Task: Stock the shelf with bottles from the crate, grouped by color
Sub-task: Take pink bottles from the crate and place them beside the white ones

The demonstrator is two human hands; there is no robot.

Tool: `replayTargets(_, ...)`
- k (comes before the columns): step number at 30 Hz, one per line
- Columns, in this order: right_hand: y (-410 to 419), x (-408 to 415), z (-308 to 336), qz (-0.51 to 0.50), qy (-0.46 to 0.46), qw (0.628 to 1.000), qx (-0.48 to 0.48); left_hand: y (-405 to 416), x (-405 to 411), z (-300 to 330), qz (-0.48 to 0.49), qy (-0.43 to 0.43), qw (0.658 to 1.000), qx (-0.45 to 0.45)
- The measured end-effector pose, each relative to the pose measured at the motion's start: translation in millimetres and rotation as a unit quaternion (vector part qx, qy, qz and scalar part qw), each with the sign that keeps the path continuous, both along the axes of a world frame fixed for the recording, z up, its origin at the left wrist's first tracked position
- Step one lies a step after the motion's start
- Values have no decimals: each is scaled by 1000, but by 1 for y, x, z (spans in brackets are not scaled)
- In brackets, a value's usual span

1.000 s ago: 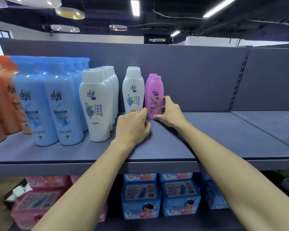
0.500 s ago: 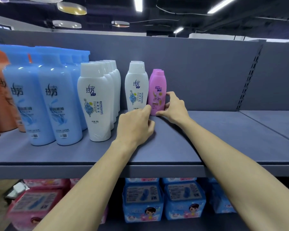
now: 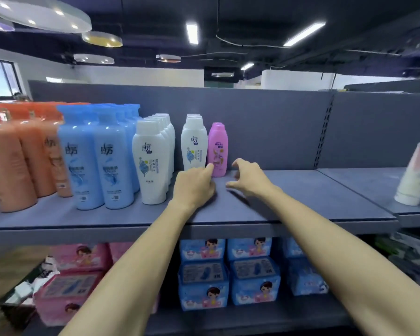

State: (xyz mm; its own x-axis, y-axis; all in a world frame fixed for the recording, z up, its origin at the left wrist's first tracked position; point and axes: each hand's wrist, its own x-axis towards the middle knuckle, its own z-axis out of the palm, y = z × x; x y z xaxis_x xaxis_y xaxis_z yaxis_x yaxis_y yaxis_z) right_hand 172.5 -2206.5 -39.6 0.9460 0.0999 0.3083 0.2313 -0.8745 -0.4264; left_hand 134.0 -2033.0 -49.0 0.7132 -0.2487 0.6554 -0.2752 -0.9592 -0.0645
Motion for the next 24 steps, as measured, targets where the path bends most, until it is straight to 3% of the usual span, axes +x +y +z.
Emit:
replayTargets(4, -5, -41, 18, 2, -28, 999, -20, 0, -23, 5, -16, -9, 997, 71)
replayTargets(9, 0, -105, 13, 19, -62, 996, -59, 12, -70, 2, -91, -53, 994, 12)
replayTargets(13, 8, -165, -9, 58, -102, 987, -110, 27, -104, -18, -154, -118, 980, 55)
replayTargets(19, 14, -207, -23, 59, -124, 983, -118, 37, -137, -41, -153, -89, 983, 45)
replayTargets(24, 15, -229, -74, 59, -66, 988, -129, 49, -164, -88, -149, -23, 988, 39)
